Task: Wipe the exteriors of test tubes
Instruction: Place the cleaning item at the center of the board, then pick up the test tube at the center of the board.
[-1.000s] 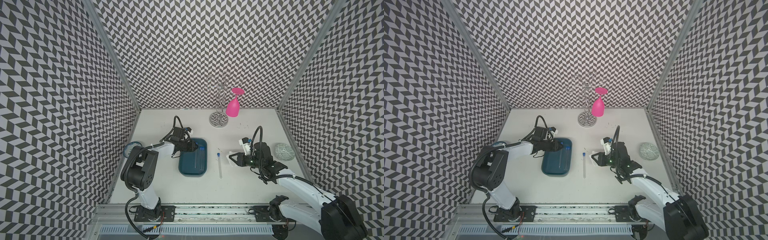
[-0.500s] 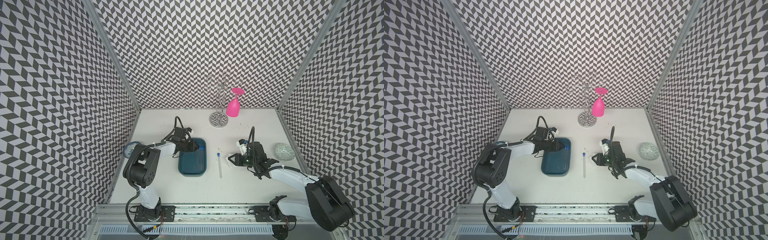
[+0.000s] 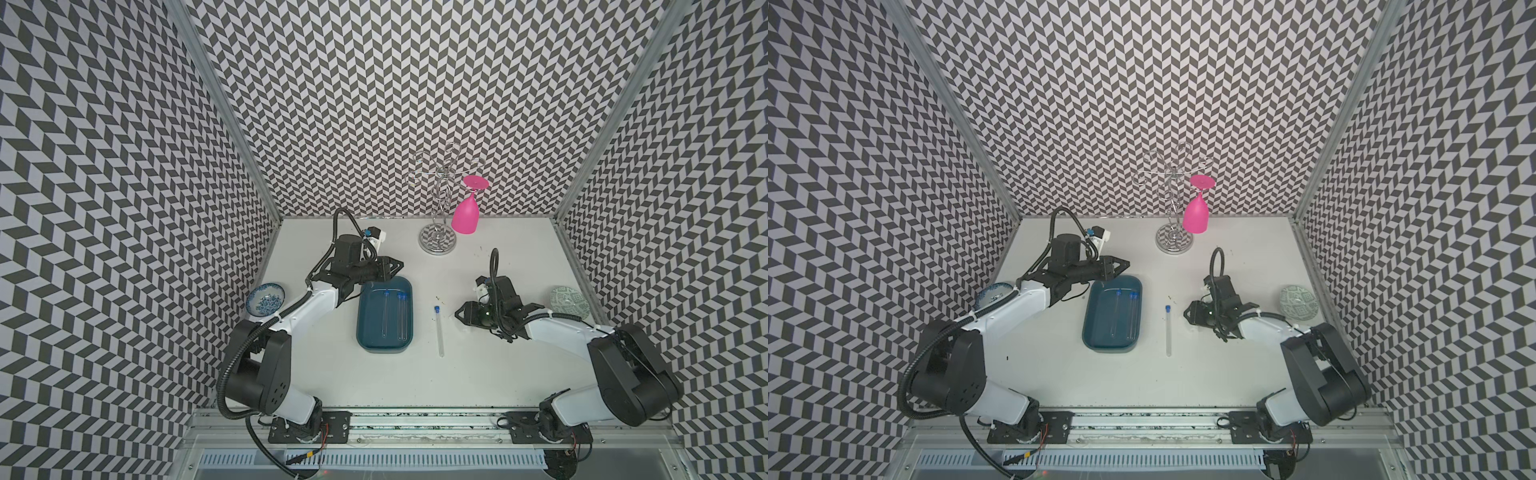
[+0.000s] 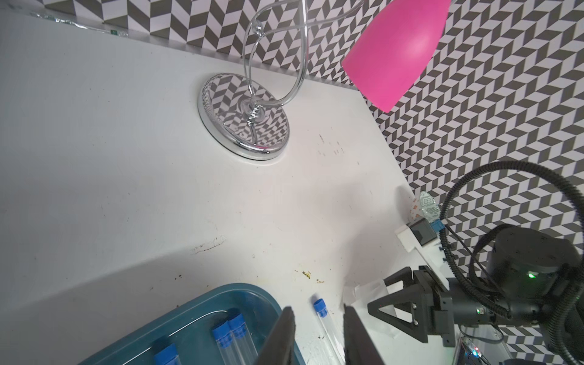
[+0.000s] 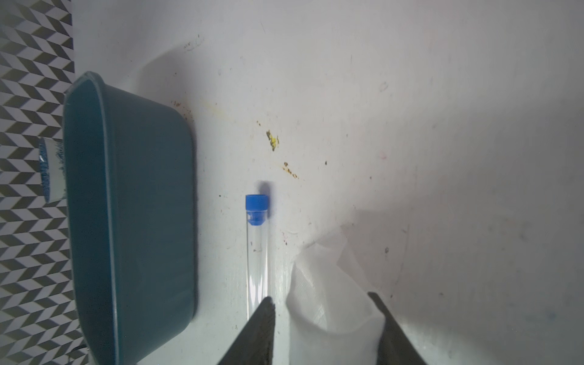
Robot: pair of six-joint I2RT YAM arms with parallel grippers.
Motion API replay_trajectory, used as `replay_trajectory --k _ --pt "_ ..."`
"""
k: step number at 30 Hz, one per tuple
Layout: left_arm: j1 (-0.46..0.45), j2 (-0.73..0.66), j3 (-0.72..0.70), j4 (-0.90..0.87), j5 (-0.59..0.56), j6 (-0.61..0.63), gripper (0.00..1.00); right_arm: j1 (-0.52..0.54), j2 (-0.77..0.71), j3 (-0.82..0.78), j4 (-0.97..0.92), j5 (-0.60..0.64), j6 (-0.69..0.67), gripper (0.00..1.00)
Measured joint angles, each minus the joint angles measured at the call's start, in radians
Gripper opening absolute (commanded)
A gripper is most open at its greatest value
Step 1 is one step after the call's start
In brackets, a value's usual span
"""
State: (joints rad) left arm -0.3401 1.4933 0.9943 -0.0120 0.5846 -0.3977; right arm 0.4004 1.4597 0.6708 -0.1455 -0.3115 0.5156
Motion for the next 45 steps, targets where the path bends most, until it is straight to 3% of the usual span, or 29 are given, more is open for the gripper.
replay_trajectory --k 9,18,30,45 --pt "-0.003 -0.182 -0.151 0.061 0.015 -0.024 0.32 0.0 -0.158 0.05 -0.21 0.189 -0.05 0.62" --pt "-0.019 -0.3 -0.246 0.09 0.014 -0.044 0.33 0.062 -0.227 0.134 -0.289 0.263 -0.06 0.49" --pt "-0.041 -0.409 -0.394 0.142 0.012 -0.102 0.33 0.315 0.045 0.199 -0.201 0.307 0.026 0.4" --pt "-0.086 -0.486 -0.476 0.168 0.012 -0.153 0.33 0.359 0.226 0.251 -0.137 0.372 0.062 0.31"
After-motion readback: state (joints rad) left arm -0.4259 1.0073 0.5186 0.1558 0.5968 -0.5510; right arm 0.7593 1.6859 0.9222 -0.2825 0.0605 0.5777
